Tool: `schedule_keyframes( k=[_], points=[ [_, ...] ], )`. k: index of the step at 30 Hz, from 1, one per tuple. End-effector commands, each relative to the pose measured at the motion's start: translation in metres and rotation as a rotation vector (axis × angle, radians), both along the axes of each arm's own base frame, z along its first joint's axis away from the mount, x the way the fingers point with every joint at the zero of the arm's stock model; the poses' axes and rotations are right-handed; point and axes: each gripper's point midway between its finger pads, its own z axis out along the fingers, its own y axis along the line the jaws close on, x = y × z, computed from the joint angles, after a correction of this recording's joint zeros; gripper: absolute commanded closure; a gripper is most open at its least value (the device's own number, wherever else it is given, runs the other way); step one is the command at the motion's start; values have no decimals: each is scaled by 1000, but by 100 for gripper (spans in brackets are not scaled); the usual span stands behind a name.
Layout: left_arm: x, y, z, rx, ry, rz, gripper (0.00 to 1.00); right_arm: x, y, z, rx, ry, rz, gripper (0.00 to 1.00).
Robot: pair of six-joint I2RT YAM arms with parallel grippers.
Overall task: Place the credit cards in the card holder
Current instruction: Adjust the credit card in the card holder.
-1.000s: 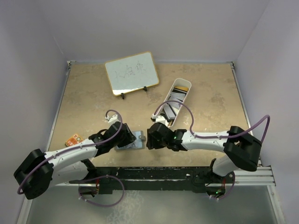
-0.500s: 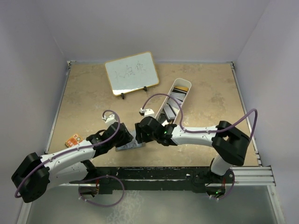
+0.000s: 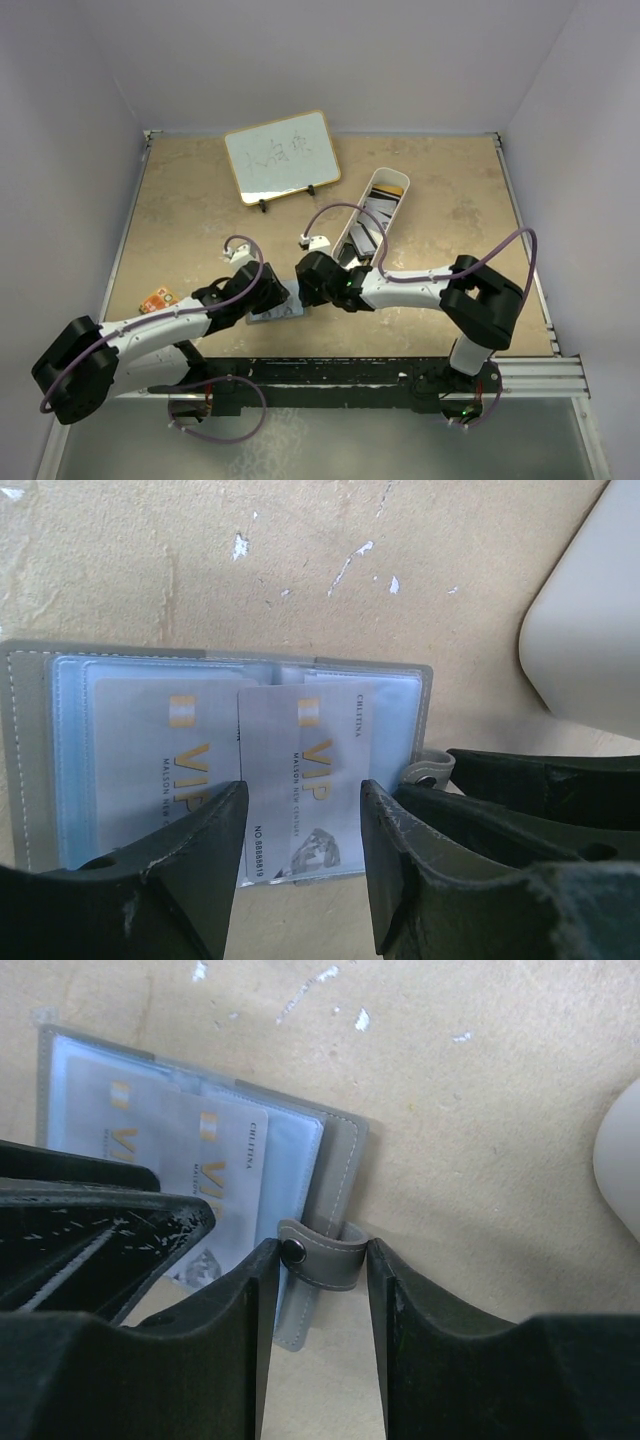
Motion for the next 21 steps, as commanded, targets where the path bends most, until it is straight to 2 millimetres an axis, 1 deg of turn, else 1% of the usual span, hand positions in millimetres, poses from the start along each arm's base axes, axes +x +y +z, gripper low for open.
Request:
schedule_keyframes(
  k=[1, 3, 7, 13, 18, 21],
  points=[
    [5, -10, 3, -46, -21, -11, 54, 1, -4, 1, 26, -4, -36, 59],
    [5, -15, 4, -73, -25, -21, 54, -4, -11, -7, 9, 10, -35, 60],
    [6, -29, 9, -155, -35, -40, 54, -8, -17, -12, 11, 23, -43, 64],
    [7, -48, 14, -256, -39, -71, 55, -12, -23, -13, 33, 27, -58, 71],
    [12, -70, 29, -341, -60, -118, 56, -12, -25, -14, 29, 25, -60, 74],
    [12, -80, 32, -388, -47, -133, 56, -11, -29, -13, 21, 16, -70, 75]
  ],
)
